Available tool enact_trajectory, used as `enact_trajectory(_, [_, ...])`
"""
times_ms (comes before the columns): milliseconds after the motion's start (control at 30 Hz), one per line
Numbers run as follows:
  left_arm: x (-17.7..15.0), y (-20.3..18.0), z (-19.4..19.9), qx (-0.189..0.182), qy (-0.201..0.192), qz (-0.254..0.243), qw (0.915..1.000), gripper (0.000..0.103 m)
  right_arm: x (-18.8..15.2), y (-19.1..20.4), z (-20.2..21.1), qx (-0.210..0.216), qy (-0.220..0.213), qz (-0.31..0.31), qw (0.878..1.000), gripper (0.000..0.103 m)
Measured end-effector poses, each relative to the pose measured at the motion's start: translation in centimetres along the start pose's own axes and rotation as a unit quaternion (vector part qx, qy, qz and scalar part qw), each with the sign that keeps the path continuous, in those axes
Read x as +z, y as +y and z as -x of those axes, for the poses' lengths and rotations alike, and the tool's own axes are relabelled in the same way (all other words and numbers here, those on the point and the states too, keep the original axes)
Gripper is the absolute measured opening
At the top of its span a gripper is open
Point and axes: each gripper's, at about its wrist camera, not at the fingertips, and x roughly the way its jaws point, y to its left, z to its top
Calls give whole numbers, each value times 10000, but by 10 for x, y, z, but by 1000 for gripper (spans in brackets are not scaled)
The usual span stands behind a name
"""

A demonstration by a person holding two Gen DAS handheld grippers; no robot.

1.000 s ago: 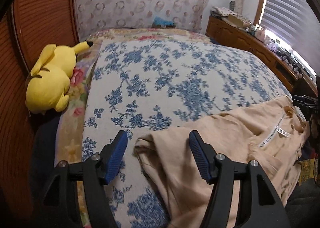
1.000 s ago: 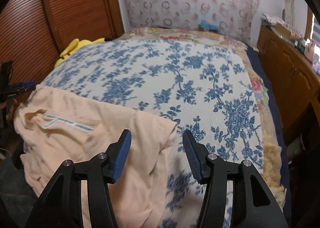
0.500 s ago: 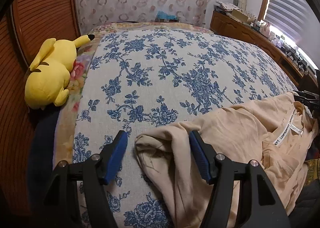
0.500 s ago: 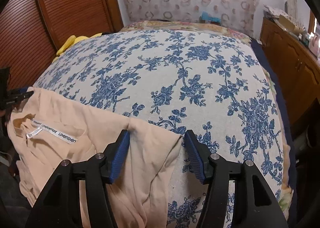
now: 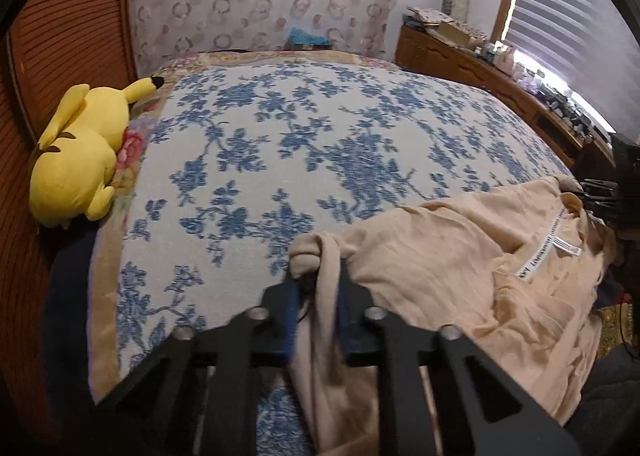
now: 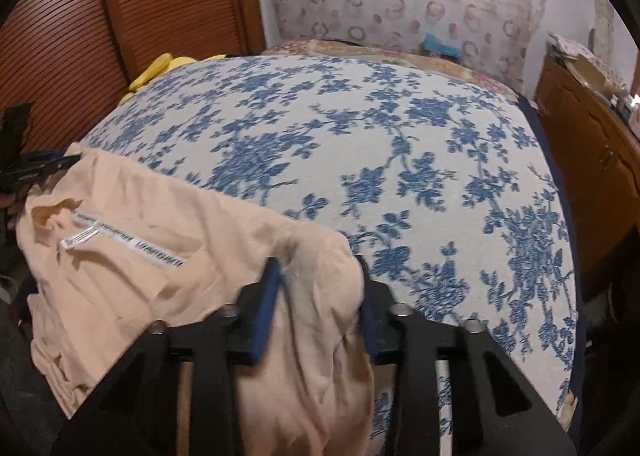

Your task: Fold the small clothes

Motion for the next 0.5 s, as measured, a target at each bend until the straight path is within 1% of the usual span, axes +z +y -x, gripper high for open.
enact_trajectory(100, [0,-7,10,-42,-123,-32,9999,7,-5,6,5,28,-60,16,10000,10])
enact_trajectory(200, [3,-14,36,-167,-427,20,9989,7,-8,12,24,56,-320,-23,9995,9])
enact_trajectory(267, [5,-19,58,-233,-668,35,9975,7,-8,15,45,109,-577,-76,9982,8])
enact_trajectory(367, [9,-26,95,-316,-1047,-29,9940,6,-5,23,84,61,-939,-4,9956,8])
enact_trajectory(433, [15,-31,122,-371,-1332,-75,9904,6,1,29,110,27,-1137,121,9934,8])
enact_trajectory(467, [19,-33,139,-430,-1539,-84,9871,6,5,33,131,48,-1294,166,9914,8])
enact_trajectory(500, [24,-34,155,-491,-1720,-66,9838,6,9,35,140,64,-1365,187,9904,8])
